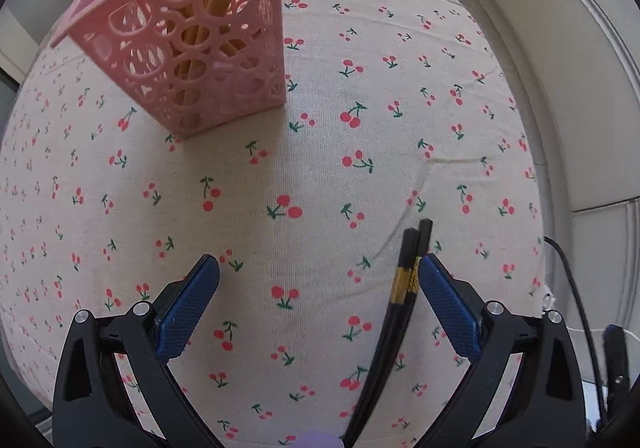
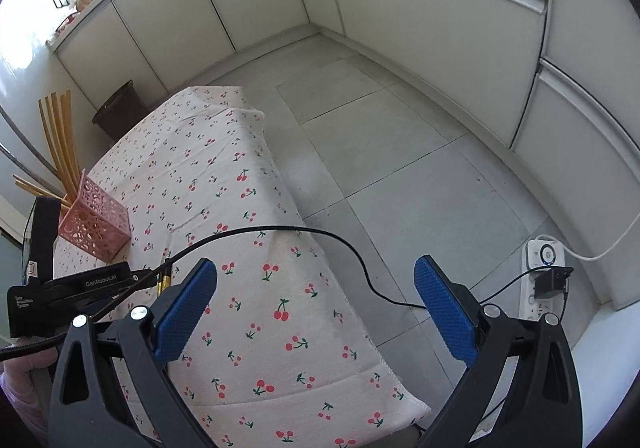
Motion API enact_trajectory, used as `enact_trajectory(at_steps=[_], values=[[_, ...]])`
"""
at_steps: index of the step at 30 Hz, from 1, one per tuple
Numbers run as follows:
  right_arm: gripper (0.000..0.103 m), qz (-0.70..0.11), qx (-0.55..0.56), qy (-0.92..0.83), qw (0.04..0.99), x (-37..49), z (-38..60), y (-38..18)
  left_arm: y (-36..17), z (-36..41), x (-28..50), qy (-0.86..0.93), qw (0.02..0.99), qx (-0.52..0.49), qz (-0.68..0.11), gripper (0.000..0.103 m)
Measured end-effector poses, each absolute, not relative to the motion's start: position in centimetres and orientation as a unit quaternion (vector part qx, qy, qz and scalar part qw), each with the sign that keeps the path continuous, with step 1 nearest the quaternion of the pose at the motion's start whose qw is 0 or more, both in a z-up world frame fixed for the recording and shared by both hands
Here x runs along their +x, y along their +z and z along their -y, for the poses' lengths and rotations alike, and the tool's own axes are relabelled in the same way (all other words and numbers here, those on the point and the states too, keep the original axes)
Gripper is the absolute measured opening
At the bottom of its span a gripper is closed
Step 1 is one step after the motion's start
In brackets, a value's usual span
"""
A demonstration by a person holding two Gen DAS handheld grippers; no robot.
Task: Organize utensils
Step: 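Grasp a black-tipped chopstick on the cloth with the left gripper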
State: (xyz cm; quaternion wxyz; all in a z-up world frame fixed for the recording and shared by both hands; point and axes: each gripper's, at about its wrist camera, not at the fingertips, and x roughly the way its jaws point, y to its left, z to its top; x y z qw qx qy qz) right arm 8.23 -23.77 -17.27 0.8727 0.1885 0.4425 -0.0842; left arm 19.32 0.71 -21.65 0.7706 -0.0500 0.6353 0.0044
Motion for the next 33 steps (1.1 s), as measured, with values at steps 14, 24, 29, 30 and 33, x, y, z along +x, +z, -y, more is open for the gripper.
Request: enact_trajectory(at_steps=[14,24,29,30,33], values=[[0.096,-0.411,0.133,-0.134,0.892,7.8,23.7,-16.1,-22.7,2.4,20.2,-0.003,0.785,0.01,-0.619,0.079],[0.096,-0.084,-0.081,-0.212,0.97,2.0,19.9,-7.2,-21.9,2.5,17.7,-0.062,0.802,0.04,-0.593,0.01],[0.096,0.084,-0.102,-0.133,0.982,-1.9,17.7,-1.8,-22.3,-1.3,15.3,-0.071,0.794,0.011,-0.604,0.006],[0.096,0.086,-0.063,-0.071,0.992,-1.9,18.1,-0.7,-22.3,-2.2,14.9,-0.068,0.793,0.006,-0.605,0.006],[0.096,-0.031,0.076,0.148,0.986,3.1,19.3,0.4,-22.4,-4.9,14.6,-0.055,0.791,-0.004,-0.61,0.006]])
